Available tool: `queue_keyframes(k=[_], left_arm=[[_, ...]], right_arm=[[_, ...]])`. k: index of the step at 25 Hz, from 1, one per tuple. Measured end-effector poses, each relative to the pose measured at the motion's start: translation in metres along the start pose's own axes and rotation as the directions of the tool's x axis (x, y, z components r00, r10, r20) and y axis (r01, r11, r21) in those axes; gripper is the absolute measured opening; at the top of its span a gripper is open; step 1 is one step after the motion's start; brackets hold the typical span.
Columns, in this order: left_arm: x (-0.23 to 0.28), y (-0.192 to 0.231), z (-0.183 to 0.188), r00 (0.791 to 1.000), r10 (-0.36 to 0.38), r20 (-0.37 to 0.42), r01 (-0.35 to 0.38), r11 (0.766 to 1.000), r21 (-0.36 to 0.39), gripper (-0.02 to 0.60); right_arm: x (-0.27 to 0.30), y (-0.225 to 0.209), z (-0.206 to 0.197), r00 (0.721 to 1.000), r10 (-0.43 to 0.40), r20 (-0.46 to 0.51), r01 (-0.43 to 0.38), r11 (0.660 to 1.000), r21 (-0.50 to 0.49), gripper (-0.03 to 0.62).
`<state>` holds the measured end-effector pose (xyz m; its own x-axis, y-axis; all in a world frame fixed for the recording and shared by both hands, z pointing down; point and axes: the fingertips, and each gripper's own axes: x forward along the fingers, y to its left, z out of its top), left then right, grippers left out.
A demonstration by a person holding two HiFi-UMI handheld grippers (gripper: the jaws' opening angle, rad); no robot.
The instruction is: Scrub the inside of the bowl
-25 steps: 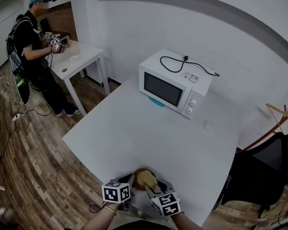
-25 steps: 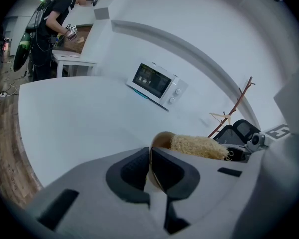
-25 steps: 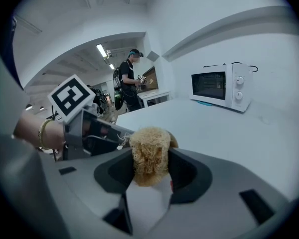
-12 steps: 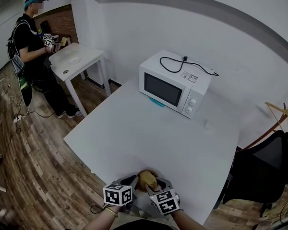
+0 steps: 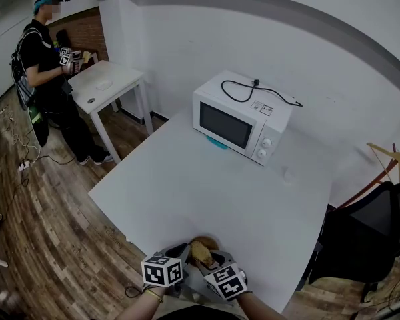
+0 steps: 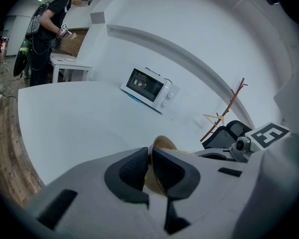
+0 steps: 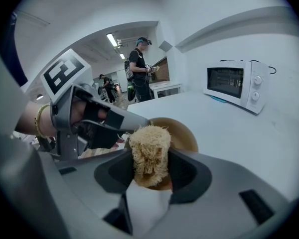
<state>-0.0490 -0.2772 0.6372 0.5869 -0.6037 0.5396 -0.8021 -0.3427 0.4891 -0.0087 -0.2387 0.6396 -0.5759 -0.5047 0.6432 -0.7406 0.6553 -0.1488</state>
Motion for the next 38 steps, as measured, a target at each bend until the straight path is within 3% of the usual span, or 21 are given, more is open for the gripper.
queue_keyframes(k=[4, 21, 27, 38], left_arm=[[-0.001, 0.002, 0.0, 1.0, 0.005, -0.001, -0.005, 1.0, -0.001, 0.034], [0.002, -0.006, -0.012, 0.999, -0.018, -0.027, 0.017, 1.0, -0.002, 0.034], [0.005, -0.007, -0.01, 1.0, -0.009, -0.025, 0.009, 1.0, -0.008, 0.035], [0.002, 0.002, -0.001, 1.0, 0.021, 0.008, -0.021, 1.0, -0.021, 0.035]], right_arm=[[-0.003, 0.008, -0.008, 0.999, 0.026, -0.037, -0.026, 1.0, -0.014, 0.184], [-0.012, -0.029, -0.008, 0.997, -0.078, -0.026, 0.079, 0.997, 0.021, 0.184], [-0.005, -0.02, 0.001, 0.999, -0.051, -0.015, 0.051, 0.999, 0.018, 0.184], [-0.004, 0.003, -0.005, 0.999, 0.009, -0.049, -0.013, 0.996, -0.087, 0.184]])
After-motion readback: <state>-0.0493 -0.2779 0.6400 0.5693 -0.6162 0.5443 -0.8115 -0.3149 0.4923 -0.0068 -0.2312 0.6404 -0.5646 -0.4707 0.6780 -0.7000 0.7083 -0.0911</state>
